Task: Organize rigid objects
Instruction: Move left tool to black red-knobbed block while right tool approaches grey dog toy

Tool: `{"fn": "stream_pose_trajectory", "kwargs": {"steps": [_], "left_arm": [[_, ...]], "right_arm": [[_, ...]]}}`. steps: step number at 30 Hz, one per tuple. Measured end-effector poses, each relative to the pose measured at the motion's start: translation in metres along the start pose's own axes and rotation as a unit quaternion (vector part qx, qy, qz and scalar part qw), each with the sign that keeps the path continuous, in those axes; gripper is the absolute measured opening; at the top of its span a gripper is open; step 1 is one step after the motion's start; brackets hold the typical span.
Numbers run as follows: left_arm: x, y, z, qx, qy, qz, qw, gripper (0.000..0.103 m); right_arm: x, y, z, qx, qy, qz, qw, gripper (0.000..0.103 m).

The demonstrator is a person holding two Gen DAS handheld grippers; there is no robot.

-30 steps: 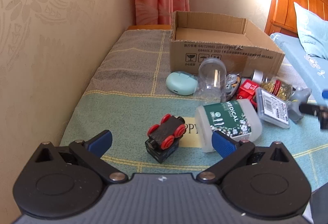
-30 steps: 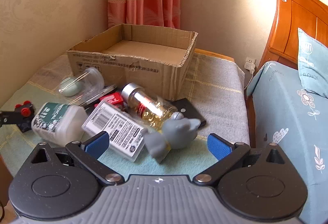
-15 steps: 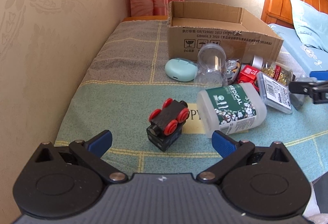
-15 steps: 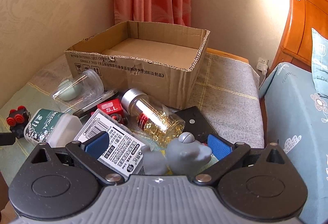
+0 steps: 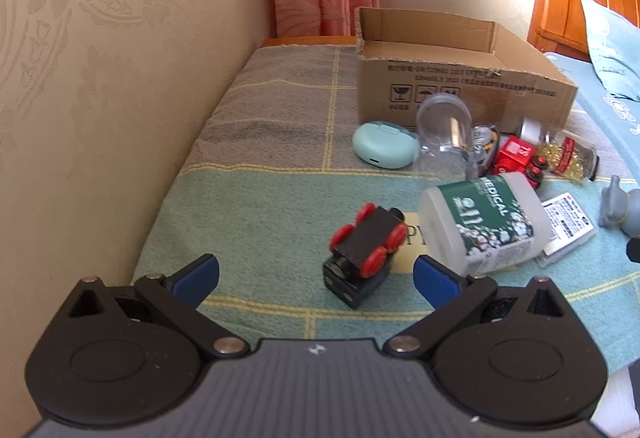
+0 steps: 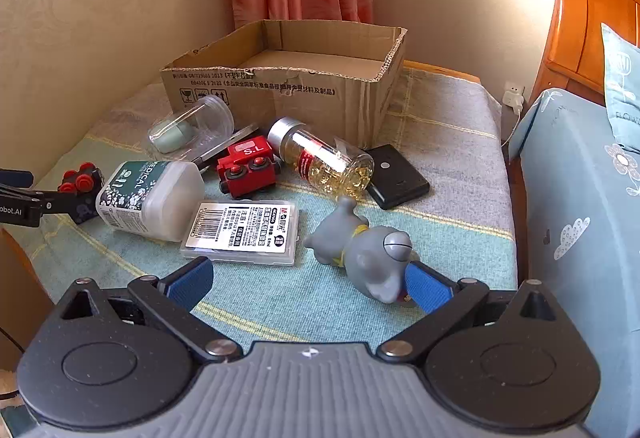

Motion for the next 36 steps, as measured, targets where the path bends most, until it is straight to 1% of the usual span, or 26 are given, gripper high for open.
{"fn": "stream_pose_trajectory", "kwargs": {"steps": [3,10,16,19,23,28,34,36], "left_arm": [[0.01,0.005,0.007,-0.002,0.015,0.0,0.9999,0.103],[0.034,0.016,0.02,-0.007,0.044,-0.017,0.9989,0.102],[0.022,0.018,0.028,-0.007,0.025,-0.011,0.9996,0.102],[0.017,0.023,0.04,-0.011,0.02,-0.021,0.9995,0.102],[0.014,0.027,0.06,-0.005,0.016,-0.039,0.9991,0.102],[0.02,0.017,0.07,0.01,0.027,-0.046,0.9985,0.102],[0.041,-0.002,0.06,0.025,0.045,-0.047,0.9976,0.102],[0.047,-0.006,0.055,0.024,0.052,-0.048,0.9972,0.102]], "right_arm": [[-0.001,0.002,0.001,-0.004,-0.003,0.005,1.0,0.103],[-0.005,0.005,0.001,-0.008,0.0,0.019,1.0,0.103],[-0.004,0.002,0.003,-0.005,-0.026,-0.009,1.0,0.103],[-0.006,0.0,0.005,-0.009,-0.039,-0.019,0.999,0.103],[-0.019,-0.002,0.013,-0.001,-0.047,-0.001,0.999,0.103],[-0.024,-0.01,0.016,0.01,-0.051,0.009,0.999,0.103],[-0.023,-0.023,0.018,0.024,-0.054,0.007,0.998,0.103],[-0.023,-0.028,0.019,0.032,-0.053,0.003,0.998,0.103]]}}
Point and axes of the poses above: each gripper's, at about its wrist camera, not at the fingertips, and z roughly the way its jaws point, x to its left, y to its top, the point moved 10 cm from there along z, roughly the way its jaws point, and after that the axes turned 6 degrees about -x, right-handed, at the moved point
